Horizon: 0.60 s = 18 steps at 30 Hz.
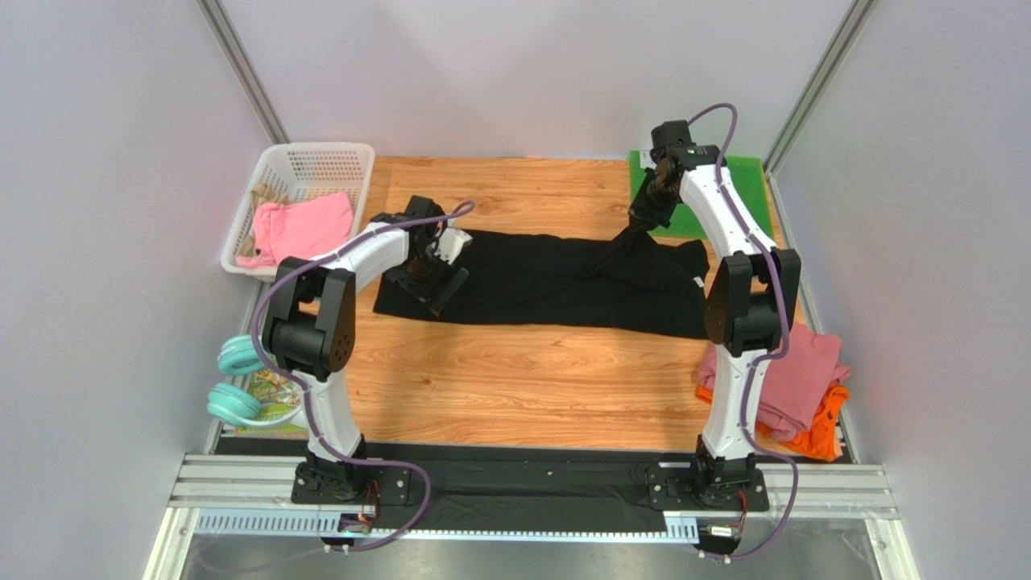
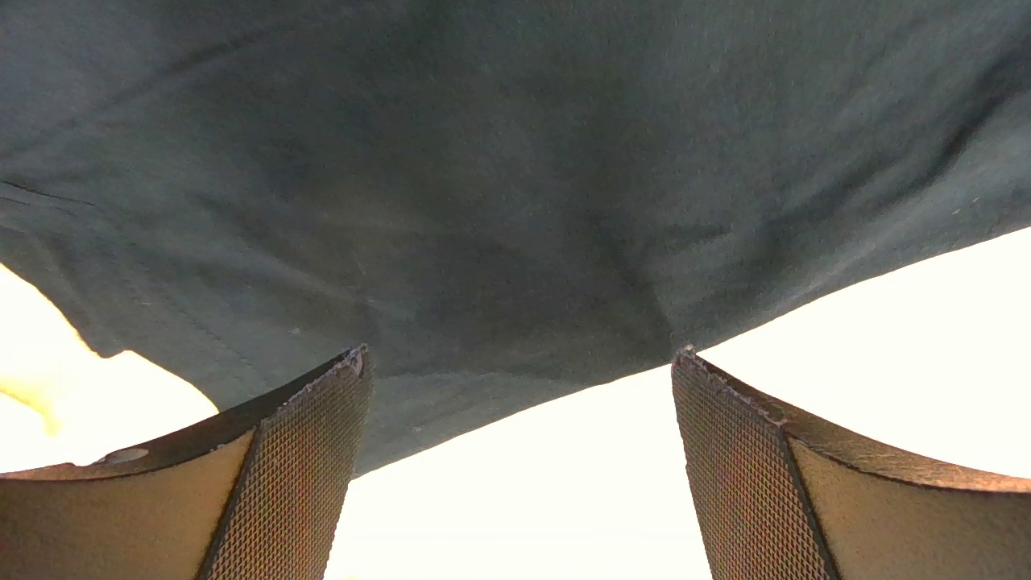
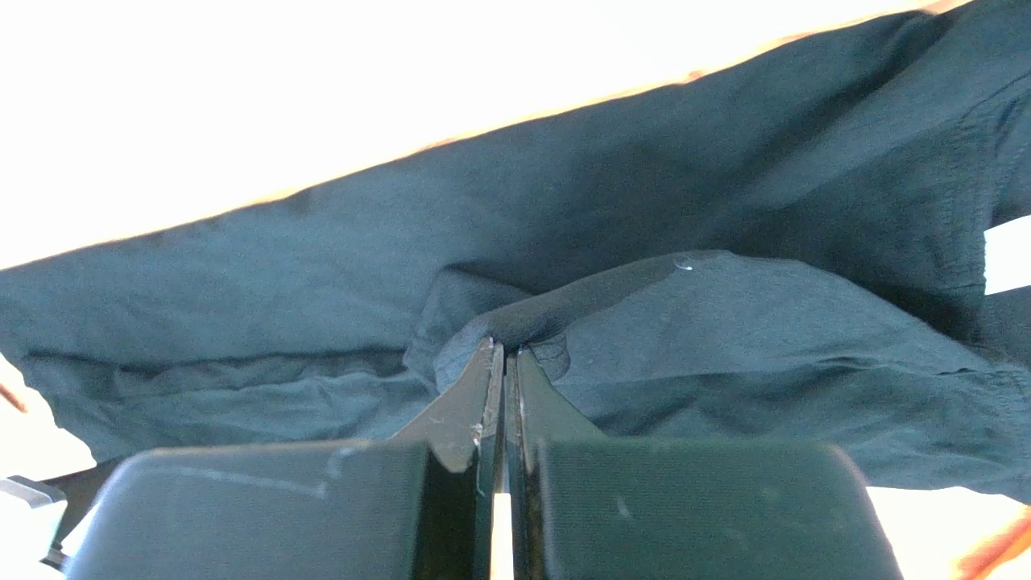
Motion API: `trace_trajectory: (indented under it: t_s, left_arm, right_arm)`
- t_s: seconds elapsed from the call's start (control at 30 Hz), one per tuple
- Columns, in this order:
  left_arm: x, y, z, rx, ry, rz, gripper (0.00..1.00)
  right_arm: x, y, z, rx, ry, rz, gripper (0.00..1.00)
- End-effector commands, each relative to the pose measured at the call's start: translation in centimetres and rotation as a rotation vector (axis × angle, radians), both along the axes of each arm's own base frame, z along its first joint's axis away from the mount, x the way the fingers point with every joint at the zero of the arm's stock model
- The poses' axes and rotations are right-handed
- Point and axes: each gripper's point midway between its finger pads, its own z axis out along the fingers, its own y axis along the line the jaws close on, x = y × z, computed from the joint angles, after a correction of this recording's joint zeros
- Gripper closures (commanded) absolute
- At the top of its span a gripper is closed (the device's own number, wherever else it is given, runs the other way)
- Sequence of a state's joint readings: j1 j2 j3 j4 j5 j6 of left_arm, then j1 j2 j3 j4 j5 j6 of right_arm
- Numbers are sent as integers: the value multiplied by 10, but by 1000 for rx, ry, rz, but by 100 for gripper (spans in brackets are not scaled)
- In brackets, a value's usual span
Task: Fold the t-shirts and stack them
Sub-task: Fold the other side of the tshirt into a rectangle
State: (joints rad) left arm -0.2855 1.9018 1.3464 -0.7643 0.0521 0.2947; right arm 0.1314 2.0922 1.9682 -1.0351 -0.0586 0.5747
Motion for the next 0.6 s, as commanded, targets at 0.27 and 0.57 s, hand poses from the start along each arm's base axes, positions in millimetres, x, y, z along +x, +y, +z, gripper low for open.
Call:
trace_trajectory:
  t_s: [0.27, 0.57]
  left_arm:
    - [-5, -2, 9, -37, -16, -7, 3]
    - [-13, -3, 11, -51, 2, -5, 3]
  right_arm:
    - [44, -50, 4, -86, -83, -110, 100]
    - [67, -56, -8, -127, -105, -105, 92]
